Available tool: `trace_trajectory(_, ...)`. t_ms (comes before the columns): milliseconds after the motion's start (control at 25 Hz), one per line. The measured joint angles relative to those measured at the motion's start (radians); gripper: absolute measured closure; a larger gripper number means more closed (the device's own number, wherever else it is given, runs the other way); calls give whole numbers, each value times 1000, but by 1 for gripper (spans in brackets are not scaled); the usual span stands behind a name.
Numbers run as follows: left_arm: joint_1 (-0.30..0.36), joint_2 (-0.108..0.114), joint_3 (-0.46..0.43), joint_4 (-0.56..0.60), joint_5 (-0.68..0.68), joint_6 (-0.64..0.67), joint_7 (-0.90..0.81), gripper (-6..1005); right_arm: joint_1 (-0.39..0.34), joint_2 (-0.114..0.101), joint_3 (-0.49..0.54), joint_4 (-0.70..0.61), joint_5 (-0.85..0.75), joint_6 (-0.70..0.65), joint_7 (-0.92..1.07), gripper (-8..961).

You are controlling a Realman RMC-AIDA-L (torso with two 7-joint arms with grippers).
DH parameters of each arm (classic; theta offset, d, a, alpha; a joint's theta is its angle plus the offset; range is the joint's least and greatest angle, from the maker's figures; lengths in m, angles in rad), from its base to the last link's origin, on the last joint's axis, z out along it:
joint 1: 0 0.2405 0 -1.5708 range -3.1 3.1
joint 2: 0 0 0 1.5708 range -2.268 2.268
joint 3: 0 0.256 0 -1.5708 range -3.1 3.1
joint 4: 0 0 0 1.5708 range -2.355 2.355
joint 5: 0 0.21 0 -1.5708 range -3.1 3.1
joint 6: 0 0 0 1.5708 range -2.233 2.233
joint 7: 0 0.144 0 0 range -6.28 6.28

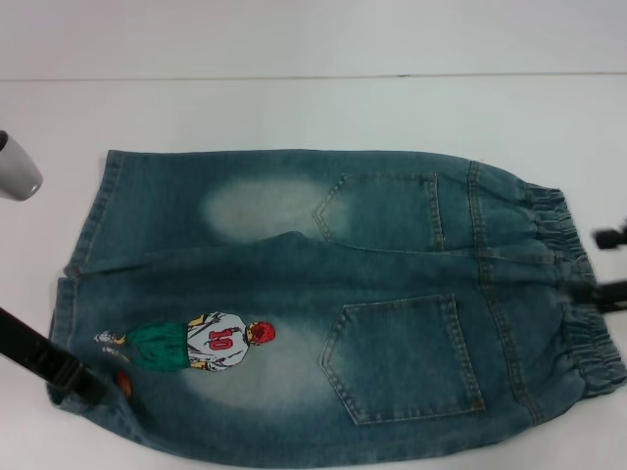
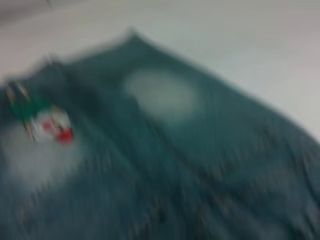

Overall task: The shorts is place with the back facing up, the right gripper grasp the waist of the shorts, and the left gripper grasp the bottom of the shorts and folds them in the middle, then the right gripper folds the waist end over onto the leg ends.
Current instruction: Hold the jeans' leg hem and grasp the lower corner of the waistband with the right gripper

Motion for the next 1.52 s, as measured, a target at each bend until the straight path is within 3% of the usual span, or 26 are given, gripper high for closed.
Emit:
trace_trajectory(280,-7,9,3,-12,0,-4,9,974,98,-11,-4,-122,-350,-203,183,32)
trace_trajectory(520,-3,11,11,-14,6,0,20,974,142,-1,-55,-132,-510,-245,252,51)
trace_trajectory(840,10,9,10,-25,7,6,35,973,133,25,-127,-90,-517,-241,263,76)
trace_trajectory(1520,7,4,11,-17,11,19,38,974,118,25,-122,22,-406,-174,191,128)
